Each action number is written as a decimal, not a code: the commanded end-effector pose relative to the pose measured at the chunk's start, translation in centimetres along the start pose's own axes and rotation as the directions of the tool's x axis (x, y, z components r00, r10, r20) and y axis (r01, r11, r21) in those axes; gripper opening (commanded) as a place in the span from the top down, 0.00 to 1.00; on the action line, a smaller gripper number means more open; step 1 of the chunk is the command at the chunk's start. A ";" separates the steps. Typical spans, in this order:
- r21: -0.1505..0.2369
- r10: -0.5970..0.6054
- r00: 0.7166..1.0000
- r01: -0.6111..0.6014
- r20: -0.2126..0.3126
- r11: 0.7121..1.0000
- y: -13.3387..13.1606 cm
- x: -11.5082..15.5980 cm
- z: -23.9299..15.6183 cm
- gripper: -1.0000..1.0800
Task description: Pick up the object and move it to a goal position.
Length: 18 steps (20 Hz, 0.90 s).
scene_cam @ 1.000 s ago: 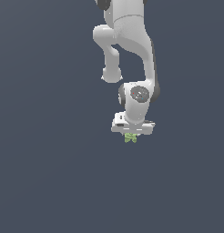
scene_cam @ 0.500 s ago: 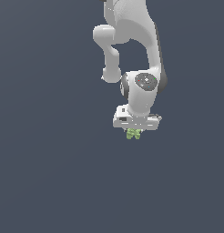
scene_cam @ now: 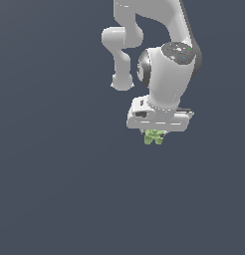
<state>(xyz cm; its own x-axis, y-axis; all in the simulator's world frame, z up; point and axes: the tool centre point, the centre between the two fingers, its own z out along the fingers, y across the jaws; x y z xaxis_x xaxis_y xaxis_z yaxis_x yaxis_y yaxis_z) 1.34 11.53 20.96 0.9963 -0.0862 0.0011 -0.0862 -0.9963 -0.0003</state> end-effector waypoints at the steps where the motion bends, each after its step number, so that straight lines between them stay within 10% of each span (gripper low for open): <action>1: 0.000 0.000 1.000 0.000 0.001 1.000 -0.3 0.4 -2.5 1.00; 18: 0.000 0.000 1.000 0.000 0.001 1.000 -1.3 2.1 -9.4 1.00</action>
